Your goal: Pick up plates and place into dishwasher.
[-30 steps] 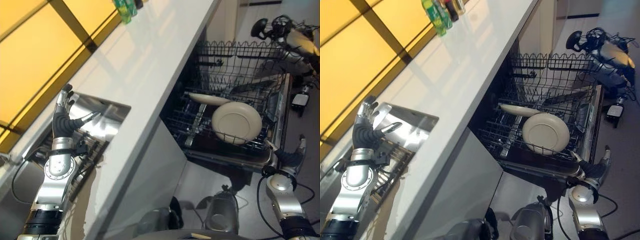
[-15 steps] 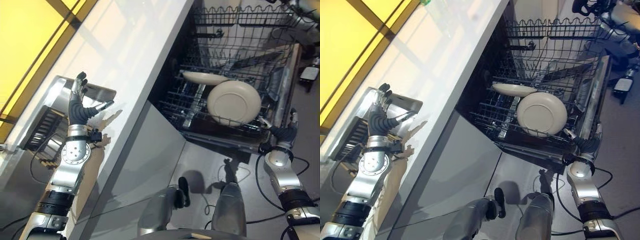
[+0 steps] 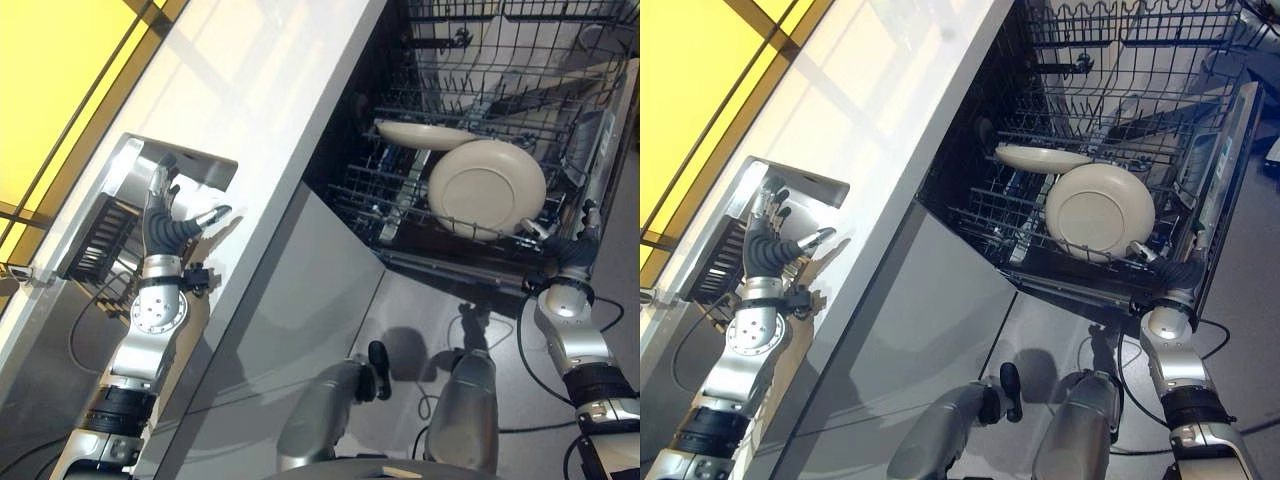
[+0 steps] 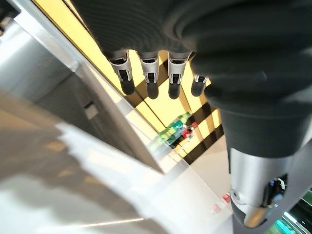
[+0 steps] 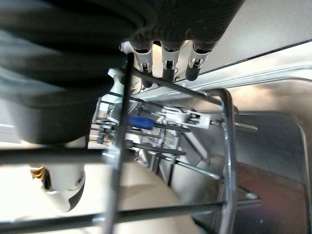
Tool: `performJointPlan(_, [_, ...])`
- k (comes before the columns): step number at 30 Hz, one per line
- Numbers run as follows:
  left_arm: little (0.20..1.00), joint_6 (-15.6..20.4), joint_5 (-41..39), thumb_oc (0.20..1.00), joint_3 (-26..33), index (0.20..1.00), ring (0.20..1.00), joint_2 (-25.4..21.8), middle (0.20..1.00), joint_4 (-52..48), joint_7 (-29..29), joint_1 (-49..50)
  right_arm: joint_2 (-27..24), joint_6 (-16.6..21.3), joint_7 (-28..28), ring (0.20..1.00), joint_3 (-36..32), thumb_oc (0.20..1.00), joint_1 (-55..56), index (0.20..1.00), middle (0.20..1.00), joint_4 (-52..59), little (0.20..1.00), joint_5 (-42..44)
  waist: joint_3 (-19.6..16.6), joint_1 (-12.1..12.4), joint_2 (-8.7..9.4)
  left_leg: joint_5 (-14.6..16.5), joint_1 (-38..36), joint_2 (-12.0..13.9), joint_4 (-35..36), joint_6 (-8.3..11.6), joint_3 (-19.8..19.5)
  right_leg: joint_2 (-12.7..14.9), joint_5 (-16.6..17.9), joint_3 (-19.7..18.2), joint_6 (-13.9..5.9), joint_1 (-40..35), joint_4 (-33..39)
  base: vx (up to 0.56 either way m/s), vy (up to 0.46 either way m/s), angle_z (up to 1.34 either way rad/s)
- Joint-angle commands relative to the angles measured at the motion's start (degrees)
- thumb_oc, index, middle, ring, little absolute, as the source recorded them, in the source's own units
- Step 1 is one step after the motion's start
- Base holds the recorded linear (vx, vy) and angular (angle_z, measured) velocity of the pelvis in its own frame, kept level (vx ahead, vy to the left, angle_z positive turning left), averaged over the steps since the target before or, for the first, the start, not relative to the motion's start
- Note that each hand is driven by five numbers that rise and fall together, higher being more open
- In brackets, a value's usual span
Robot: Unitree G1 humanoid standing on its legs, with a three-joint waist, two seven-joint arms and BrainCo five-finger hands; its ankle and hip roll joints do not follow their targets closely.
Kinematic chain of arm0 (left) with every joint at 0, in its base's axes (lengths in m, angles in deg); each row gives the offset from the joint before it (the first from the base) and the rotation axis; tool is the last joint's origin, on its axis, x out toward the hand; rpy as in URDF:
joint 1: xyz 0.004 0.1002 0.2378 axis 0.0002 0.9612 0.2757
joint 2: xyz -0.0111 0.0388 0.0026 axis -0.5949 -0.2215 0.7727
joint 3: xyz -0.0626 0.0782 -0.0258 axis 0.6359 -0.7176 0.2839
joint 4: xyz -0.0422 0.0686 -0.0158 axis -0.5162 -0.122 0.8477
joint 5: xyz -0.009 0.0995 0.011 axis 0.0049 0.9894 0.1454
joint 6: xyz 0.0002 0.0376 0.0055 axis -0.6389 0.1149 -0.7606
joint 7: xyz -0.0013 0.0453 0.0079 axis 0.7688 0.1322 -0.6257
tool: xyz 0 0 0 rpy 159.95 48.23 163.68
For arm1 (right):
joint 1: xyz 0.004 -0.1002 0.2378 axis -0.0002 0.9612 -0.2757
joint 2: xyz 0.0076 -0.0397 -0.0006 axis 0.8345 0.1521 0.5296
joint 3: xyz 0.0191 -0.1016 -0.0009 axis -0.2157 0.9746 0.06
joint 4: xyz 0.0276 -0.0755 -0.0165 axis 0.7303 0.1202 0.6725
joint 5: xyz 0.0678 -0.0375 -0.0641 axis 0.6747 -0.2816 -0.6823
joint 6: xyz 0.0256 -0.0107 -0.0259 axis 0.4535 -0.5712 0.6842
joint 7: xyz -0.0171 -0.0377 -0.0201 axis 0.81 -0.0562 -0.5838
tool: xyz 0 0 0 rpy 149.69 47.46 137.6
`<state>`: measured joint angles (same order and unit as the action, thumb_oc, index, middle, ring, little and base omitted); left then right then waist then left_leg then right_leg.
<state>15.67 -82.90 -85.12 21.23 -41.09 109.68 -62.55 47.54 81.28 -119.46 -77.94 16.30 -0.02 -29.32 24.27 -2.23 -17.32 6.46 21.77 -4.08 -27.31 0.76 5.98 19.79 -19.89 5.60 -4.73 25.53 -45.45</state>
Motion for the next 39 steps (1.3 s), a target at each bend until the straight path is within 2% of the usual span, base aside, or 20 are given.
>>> performJointPlan(1, [1.0, 2.87, 0.93, 1.0, 1.95, 1.0, 1.0, -0.88, 1.0, -2.5, 2.78, -0.45, 0.06, 0.26, -1.63, 1.0, 0.49, 1.0, -3.53, 1.0, 1.0, 0.89, 1.0, -2.5, 2.35, 0.2, -2.64, 0.25, -0.95, 1.22, -0.03, 0.65, 0.83, -1.66, 0.66, -3.13, 4.42, -1.5, -2.32, 0.01, 0.065, 0.2])
performJointPlan(3, [1.0, 3.2, 0.37, 1.0, 2.26, 1.0, 1.0, -0.65, 1.0, -3.2, 2.72, 0.33, 0.1, -0.89, 2.81, 1.0, 1.45, 1.0, -4.07, 1.0, 1.0, 1.78, 1.0, -4.1, 3.11, 0.29, -3.5, 0.43, -0.75, 0.65, -0.53, 0.61, 0.64, -1.44, 0.15, -3.2, 4.74, -1.07, -3.36, 0.05, 0.104, 0.15])
performJointPlan(6, [1.0, 2.47, -0.4, 1.0, 2.57, 1.0, 1.0, -0.46, 1.0, -4.15, 1.59, 0.85, -0.31, -3.16, 9.38, 1.0, 4.35, 1.0, -5.24, 1.0, 1.0, 2.21, 1.0, -2.59, 3.41, 0.71, -3.74, 0.86, -0.5, 0.35, -1.66, 0.63, 0.58, -0.81, -0.66, -3.12, 5.12, -1.07, -4.68, 0.1, 0.085, 0.05])
performJointPlan(11, [1.0, -0.12, -0.3, 1.0, 1.77, 1.0, 1.0, -0.14, 1.0, -4.78, 1.08, 0.28, 1.14, -2.07, 15.05, 1.0, 7.83, 1.0, -6.63, 1.0, 1.0, 0.08, 1.0, 1.41, 3.0, 1.74, -3.04, 2.03, -0.88, 0.25, -3.13, 0.58, 1.08, 0.77, -2.14, -1.95, 5.48, -2.11, -6.2, 0.11, 0.047, 0.04])
performJointPlan(18, [1.0, -0.69, -1.32, 1.0, 1.45, 1.0, 1.0, -0.78, 1.0, -4.34, 2.29, 1.09, 2.76, -2.9, 17.49, 1.0, 10.67, 1.0, -10.63, 1.0, 1.0, -0.86, 1.0, 2.58, 2.1, 4.13, -3.22, 2.33, -0.88, 0.01, -3.51, 0.49, 1.52, 2.38, -2.71, 0.82, 5.67, -3.61, -6.43, 0.06, 0.047, 0.09])
performJointPlan(27, [1.0, 0.46, -2.19, 1.0, 3.12, 1.0, 1.0, -1.21, 1.0, -5.04, -0.3, 4.2, 5.0, -4.57, 18.93, 1.0, 14.18, 1.0, -15.52, 1.0, 1.0, -0.44, 1.0, 1.22, 0.65, 8.98, -2.62, 2.88, -1.74, -0.81, -3.47, 0.21, -0.1, 4.53, -2.39, 5.54, 5.87, -7.2, -5.32, 0.04, 0.003, 0.24])
performJointPlan(34, [1.0, -2.15, -1.96, 1.0, 4.55, 1.0, 1.0, -0.94, 1.0, -5.75, -3.39, 7.05, 5.51, -5.76, 18.55, 1.0, 14.58, 1.0, -16.68, 1.0, 1.0, -0.42, 1.0, 1.87, -1.83, 13.76, -0.94, 3.42, -2.72, -1.28, -3.81, 0.1, -2.5, 6.57, -3.58, 10.61, 6.1, -12.06, -5.46, 0.13, 0.021, 0.41])
performJointPlan(39, [1.0, -0.84, -2.12, 1.0, 7.41, 1.0, 1.0, -1.68, 1.0, -5.65, -5.57, 10.6, 5.49, -4.93, 18.38, 1.0, 13.98, 1.0, -17.01, 1.0, 1.0, -1.93, 1.0, 3.69, -2.88, 17.4, 0.47, 3.16, -3.02, -1.27, -3.63, 0.31, -4.12, 7.9, -3.39, 14.3, 5.68, -15.87, -4.43, 0.1, -0.006, 0.52])
